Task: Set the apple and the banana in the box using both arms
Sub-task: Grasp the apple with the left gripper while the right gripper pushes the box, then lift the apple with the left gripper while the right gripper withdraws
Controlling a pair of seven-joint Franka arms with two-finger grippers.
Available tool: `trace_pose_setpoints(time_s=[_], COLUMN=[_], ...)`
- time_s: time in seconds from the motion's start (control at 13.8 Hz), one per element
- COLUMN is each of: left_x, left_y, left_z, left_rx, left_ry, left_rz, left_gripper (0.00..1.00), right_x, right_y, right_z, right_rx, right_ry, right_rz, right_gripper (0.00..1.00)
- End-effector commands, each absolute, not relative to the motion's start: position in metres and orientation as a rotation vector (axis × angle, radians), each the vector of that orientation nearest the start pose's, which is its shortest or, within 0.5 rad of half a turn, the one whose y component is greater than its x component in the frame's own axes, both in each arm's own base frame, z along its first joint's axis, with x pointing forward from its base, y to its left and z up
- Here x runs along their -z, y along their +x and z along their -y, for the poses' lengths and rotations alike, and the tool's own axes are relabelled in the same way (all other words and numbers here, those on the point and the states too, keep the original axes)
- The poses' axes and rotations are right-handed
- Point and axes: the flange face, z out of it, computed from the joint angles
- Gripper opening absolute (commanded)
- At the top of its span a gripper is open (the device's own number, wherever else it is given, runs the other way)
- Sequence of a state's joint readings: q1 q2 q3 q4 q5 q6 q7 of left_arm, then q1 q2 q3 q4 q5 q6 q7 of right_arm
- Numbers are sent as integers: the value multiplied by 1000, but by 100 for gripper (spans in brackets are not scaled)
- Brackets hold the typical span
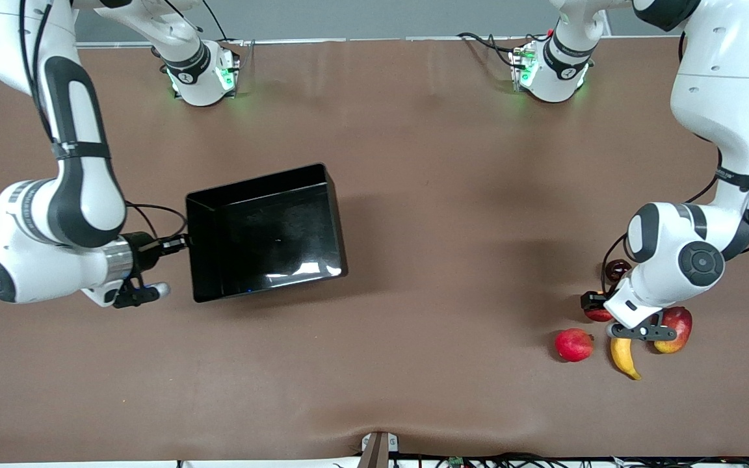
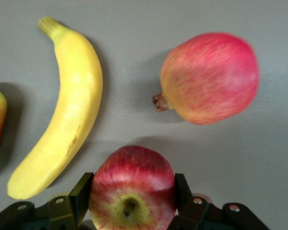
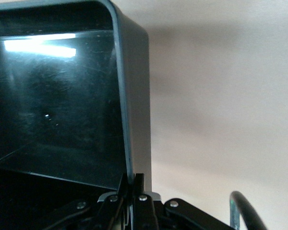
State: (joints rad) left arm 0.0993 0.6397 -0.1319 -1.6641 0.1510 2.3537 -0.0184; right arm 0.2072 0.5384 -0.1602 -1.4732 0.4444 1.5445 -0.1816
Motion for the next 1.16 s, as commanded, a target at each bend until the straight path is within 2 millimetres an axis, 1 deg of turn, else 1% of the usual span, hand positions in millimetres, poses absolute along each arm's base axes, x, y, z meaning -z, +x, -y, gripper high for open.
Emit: trace_pose_setpoints(time_s=[0.0, 0.15, 0.22, 0.29, 0.36, 0.51, 0.65, 0.73, 0.8, 0.87, 0.95, 1.02, 1.09], left_x=[-285, -297, -305, -309, -311, -315, -317, -320, -321, -327, -330, -335, -340], left_y=[685, 683, 683, 683, 682, 681, 680, 680, 678, 679, 677, 677, 676], left_z=[16, 22, 27, 27, 29, 34, 43, 45, 53, 58, 63, 69, 74], left_rx=[94, 84, 94, 95, 83, 84, 89, 91, 72, 71, 55, 60, 57], left_ry=[-3107, -3109, -3113, -3113, -3113, -3115, -3123, -3124, -3130, -3136, -3136, -3141, -3144], left_rz=[-152, -154, -159, -147, -139, -122, -111, -97, -86, -65, -46, -33, -24], left_gripper=[0, 0, 0, 0, 0, 0, 0, 0, 0, 0, 0, 0, 0], right_x=[-355, -347, -343, -340, -336, -328, -316, -306, -295, -288, -282, -276, -270], right_y=[637, 630, 624, 619, 614, 605, 597, 591, 587, 582, 578, 576, 571], right_z=[-152, -199, -225, -247, -272, -314, -346, -365, -380, -395, -405, -411, -418], right_rx=[-574, -535, -514, -496, -480, -435, -406, -392, -369, -342, -315, -306, -312], right_ry=[-2711, -2759, -2775, -2777, -2778, -2808, -2804, -2794, -2794, -2796, -2797, -2801, -2808], right_rz=[137, 83, 92, 79, 10, -122, -212, -258, -308, -341, -362, -359, -347], right_gripper=[0, 0, 0, 0, 0, 0, 0, 0, 0, 0, 0, 0, 49])
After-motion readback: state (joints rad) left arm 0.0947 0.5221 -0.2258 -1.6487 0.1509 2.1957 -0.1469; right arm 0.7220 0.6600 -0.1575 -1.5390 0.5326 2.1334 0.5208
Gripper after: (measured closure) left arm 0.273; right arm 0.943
